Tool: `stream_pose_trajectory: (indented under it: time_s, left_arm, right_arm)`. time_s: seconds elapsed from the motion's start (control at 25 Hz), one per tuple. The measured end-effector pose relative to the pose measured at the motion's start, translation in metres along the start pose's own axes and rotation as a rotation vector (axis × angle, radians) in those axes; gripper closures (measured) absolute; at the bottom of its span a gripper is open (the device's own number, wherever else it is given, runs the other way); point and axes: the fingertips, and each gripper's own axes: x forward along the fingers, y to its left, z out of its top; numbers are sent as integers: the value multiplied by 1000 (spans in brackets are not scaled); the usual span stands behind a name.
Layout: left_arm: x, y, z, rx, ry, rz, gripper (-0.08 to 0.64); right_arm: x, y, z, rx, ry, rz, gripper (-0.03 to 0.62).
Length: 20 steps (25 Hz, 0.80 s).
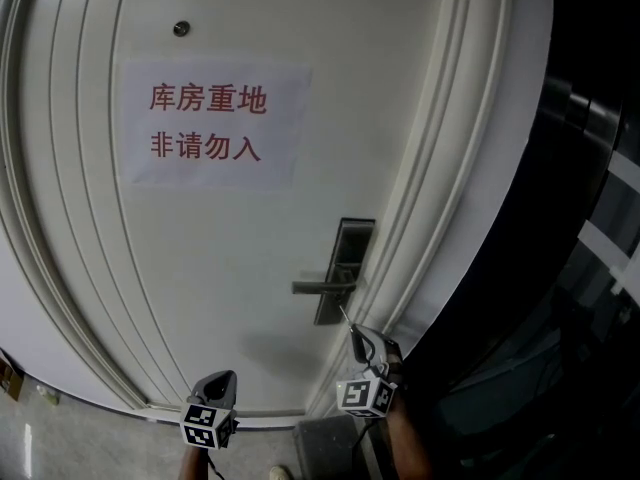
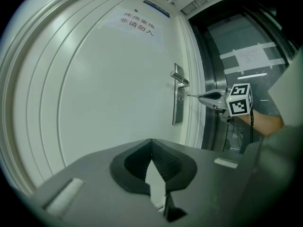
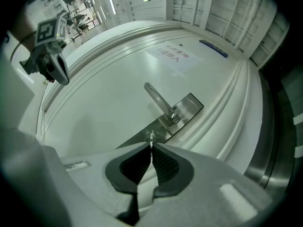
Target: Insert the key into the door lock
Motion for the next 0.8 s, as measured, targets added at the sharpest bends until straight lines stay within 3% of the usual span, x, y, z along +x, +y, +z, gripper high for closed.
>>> stream_pose_trajectory:
  time_s: [0.8]
  left_arm:
    - [21,11,-2,-13,8,18,558]
  right_arm:
    - [34,-1,-8,-37,11,10,582]
